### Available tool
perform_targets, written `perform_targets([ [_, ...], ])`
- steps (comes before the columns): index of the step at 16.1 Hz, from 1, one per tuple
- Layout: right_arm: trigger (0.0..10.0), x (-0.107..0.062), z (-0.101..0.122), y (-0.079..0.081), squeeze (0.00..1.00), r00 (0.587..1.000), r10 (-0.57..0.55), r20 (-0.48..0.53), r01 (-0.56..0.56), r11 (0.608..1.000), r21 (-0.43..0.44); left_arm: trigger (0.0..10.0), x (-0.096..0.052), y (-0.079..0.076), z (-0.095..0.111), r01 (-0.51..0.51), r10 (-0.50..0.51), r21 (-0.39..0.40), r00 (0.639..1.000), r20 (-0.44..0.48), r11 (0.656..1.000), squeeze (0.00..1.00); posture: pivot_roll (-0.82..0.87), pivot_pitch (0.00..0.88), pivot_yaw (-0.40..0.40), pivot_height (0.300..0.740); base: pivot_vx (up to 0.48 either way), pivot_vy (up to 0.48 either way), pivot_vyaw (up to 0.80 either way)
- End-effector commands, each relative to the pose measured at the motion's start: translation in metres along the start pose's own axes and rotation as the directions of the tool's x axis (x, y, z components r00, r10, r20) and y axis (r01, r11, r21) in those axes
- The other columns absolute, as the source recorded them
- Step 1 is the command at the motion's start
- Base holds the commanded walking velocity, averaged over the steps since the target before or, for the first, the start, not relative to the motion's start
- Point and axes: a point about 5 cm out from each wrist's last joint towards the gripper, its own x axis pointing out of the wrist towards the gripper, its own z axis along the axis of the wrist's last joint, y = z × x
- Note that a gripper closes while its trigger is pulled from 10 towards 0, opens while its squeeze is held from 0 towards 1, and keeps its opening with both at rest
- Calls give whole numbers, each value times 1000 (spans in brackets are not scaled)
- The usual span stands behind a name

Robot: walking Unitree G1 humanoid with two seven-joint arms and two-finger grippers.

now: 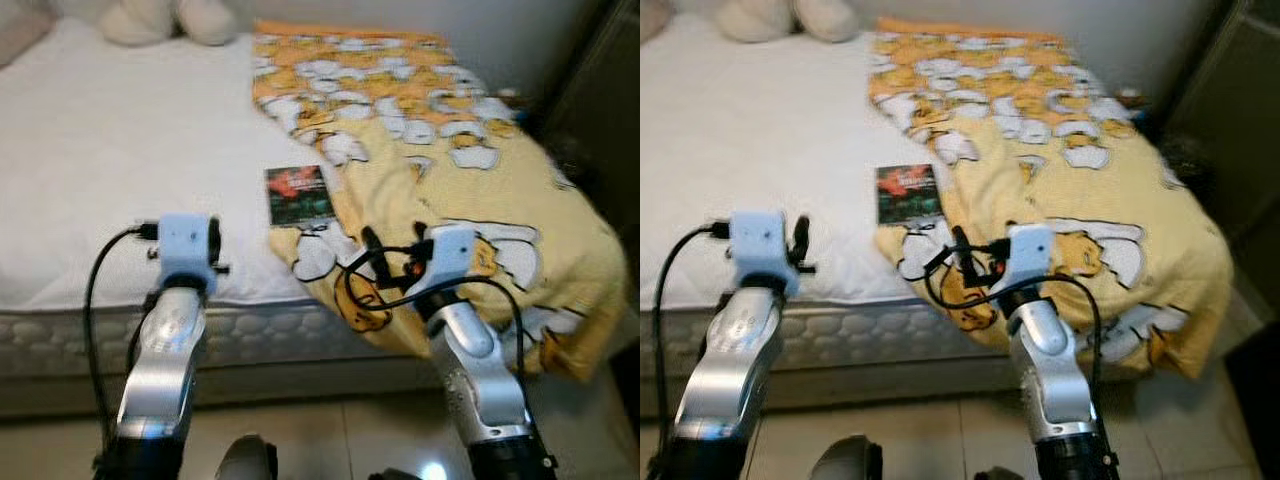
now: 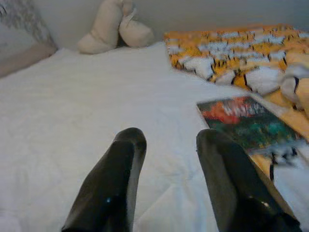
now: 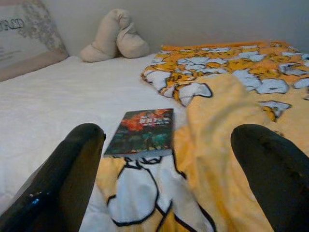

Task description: Clean up the room

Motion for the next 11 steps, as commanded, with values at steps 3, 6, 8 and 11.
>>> perform_targets([
  [3, 10000, 1, 0, -12, 1000, 1000, -25, 15, 25, 999, -21, 10000, -6, -7, -2, 26, -26, 10, 999, -25, 1000, 1000, 96, 0, -48, 710, 0, 0, 0],
  [6, 10000, -2, -1, -17, 1000, 994, -96, 44, 98, 995, -34, 10000, 0, -6, 4, 51, -51, 17, 999, 1, 999, 1000, 84, 0, -42, 710, 0, 0, 0],
  [8, 10000, -8, -5, -23, 1000, 988, -147, 44, 148, 988, -30, 10000, -1, 7, -1, -12, 12, -31, 1000, -13, 999, 1000, 75, 0, -38, 710, 0, 0, 0],
  [11, 10000, -17, -20, -35, 1000, 971, -237, -23, 237, 971, 36, 10000, -5, 14, -5, -78, 77, -17, 996, -38, 997, 1000, 73, 0, -32, 710, 0, 0, 0],
])
